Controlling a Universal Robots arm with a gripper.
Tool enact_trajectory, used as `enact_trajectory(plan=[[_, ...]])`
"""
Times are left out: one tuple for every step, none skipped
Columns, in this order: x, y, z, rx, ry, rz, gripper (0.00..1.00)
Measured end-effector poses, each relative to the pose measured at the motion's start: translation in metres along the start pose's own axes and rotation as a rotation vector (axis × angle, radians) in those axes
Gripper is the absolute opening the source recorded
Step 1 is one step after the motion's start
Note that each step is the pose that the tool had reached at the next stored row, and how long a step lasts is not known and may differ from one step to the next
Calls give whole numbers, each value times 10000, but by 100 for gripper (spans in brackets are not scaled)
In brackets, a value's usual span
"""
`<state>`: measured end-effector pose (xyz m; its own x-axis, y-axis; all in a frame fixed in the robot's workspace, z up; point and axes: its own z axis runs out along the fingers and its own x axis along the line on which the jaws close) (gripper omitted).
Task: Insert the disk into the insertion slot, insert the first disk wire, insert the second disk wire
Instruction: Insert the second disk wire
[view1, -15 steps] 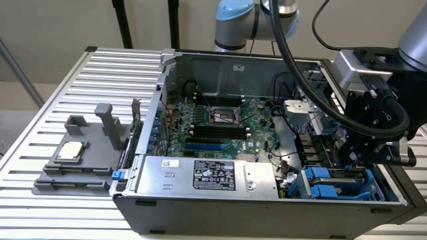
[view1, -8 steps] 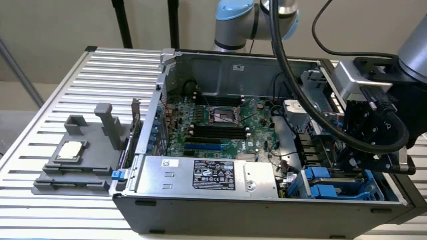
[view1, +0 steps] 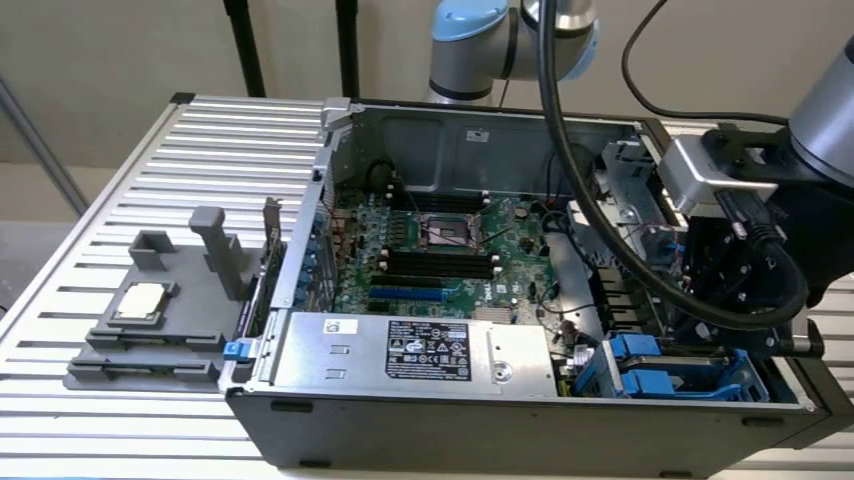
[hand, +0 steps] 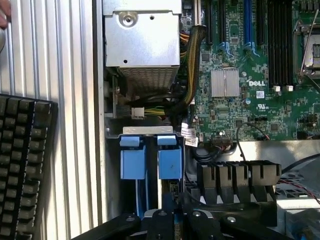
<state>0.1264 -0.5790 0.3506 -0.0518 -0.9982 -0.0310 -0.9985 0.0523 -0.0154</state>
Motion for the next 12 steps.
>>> enact_trajectory(plan=[[0, 0, 9, 19, -20, -14, 17], [1, 1, 17, 40, -38, -27, 17], [1, 0, 25, 64, -57, -41, 17], [1, 1, 35, 85, -77, -52, 17], [1, 1, 44, 108, -101, -63, 17], [2, 1, 52, 129, -125, -75, 17], [2, 1, 62, 148, -158, -85, 17], [2, 1, 69, 161, -183, -92, 17], [2, 1, 74, 165, -205, -98, 17], [3, 1, 79, 166, -224, -101, 17], [3, 1, 83, 166, -238, -103, 17], [4, 1, 86, 165, -250, -103, 17]])
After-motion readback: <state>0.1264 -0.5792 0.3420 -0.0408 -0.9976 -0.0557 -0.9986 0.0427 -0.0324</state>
